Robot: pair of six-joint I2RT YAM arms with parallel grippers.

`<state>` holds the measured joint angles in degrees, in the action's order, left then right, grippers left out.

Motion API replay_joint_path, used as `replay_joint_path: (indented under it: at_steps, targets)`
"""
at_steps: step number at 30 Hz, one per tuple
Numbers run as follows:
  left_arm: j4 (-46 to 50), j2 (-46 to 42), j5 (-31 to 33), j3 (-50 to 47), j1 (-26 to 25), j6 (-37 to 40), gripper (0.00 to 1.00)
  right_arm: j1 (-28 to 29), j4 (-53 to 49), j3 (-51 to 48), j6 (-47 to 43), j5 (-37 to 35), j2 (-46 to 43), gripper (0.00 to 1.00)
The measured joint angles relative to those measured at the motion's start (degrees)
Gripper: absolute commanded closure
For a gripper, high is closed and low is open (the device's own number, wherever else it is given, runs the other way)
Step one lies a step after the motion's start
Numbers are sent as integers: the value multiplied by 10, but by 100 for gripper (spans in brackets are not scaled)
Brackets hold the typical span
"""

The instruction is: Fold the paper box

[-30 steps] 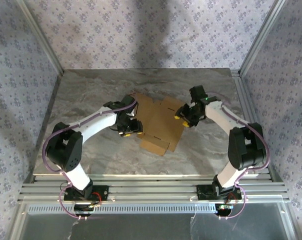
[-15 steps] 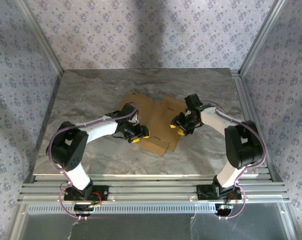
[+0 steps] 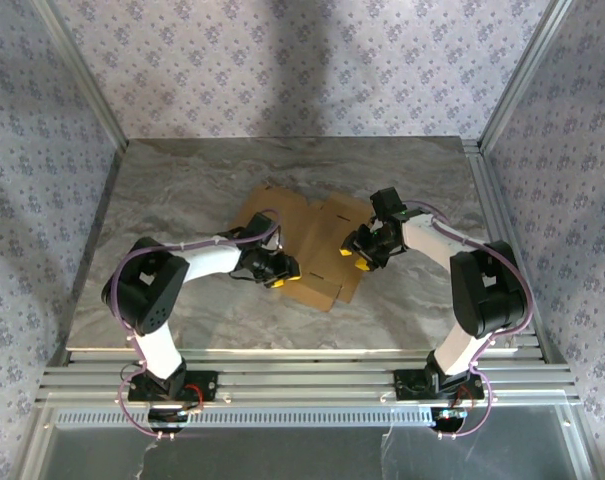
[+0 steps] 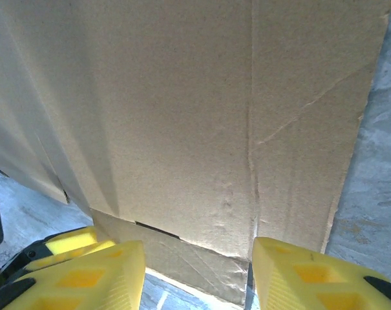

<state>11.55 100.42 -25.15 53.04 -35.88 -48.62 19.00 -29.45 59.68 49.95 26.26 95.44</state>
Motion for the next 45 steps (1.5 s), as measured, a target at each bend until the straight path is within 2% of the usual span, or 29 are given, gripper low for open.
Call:
replay_joint_path:
  at_steps: [3, 4, 11, 13, 18, 22, 26, 32, 40, 43, 44, 45]
  targets:
    - [-18, 2, -6, -1, 0, -14, 97, 0, 0, 0, 0, 1, 0, 52]
    - [-23, 2, -7, -1, 0, -17, 100, 0, 0, 0, 0, 1, 0, 52]
    - [7, -38, -1, 29, 6, -56, 100, -15, -17, 1, -6, -14, -28, 49]
    - [28, -60, 3, 59, 12, -73, 100, -31, -24, 3, -8, -21, -63, 41]
    - [50, -106, 1, 138, 39, -121, 100, -103, -26, 12, 10, -32, -179, 16]
    - [52, -118, -11, 169, 60, -145, 100, -148, 0, 8, 45, -9, -216, 7]
    - [57, -118, -21, 178, 67, -157, 100, -145, 85, -20, 108, 39, -182, 2]
    - [67, -118, -30, 183, 67, -165, 100, -98, 194, -29, 198, 82, -80, 3]
    - [66, -118, -34, 192, 67, -170, 100, -69, 283, -42, 263, 93, -16, 11]
    - [67, -118, -38, 192, 67, -170, 100, -64, 326, -37, 290, 94, 26, 24]
    - [67, -118, -39, 192, 67, -170, 100, -62, 341, -33, 301, 93, 41, 33]
    - [67, -118, -40, 192, 67, -171, 100, -59, 359, -29, 319, 91, 56, 50]
